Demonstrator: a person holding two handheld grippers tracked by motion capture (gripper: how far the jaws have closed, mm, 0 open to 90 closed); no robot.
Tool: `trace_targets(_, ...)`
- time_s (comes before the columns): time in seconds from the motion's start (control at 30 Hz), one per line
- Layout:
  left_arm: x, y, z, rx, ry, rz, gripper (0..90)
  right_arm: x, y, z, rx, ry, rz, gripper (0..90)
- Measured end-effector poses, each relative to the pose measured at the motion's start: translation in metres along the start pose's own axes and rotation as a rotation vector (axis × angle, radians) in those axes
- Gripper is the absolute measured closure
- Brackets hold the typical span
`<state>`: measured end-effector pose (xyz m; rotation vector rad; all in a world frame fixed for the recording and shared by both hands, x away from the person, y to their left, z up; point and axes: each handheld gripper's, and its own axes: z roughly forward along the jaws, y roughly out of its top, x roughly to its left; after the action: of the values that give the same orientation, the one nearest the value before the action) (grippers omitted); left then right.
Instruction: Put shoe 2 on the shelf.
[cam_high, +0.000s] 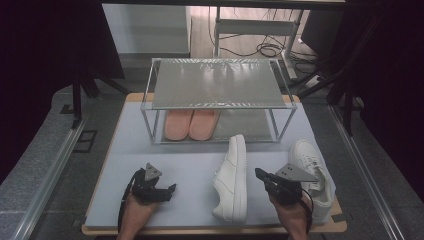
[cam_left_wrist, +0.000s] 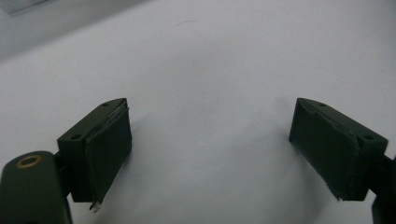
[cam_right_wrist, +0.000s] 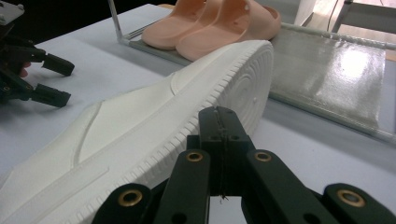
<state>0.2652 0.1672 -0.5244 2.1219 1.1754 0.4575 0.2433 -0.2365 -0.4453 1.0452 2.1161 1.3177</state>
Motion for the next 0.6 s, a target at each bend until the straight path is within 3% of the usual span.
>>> trace_targets(0.3, 0.000, 0.000, 0.000, 0.000, 0.000, 0.000, 13.1, 0.007, 0.007, 0.010, -0.014, 0.047, -0.018, 90.0)
trace_targets(0.6, 0.000, 0.000, 0.000, 0.000, 0.000, 0.001, 13.2, 0.019, 0.006, 0.027, 0.009, 0.083, -0.040, 90.0)
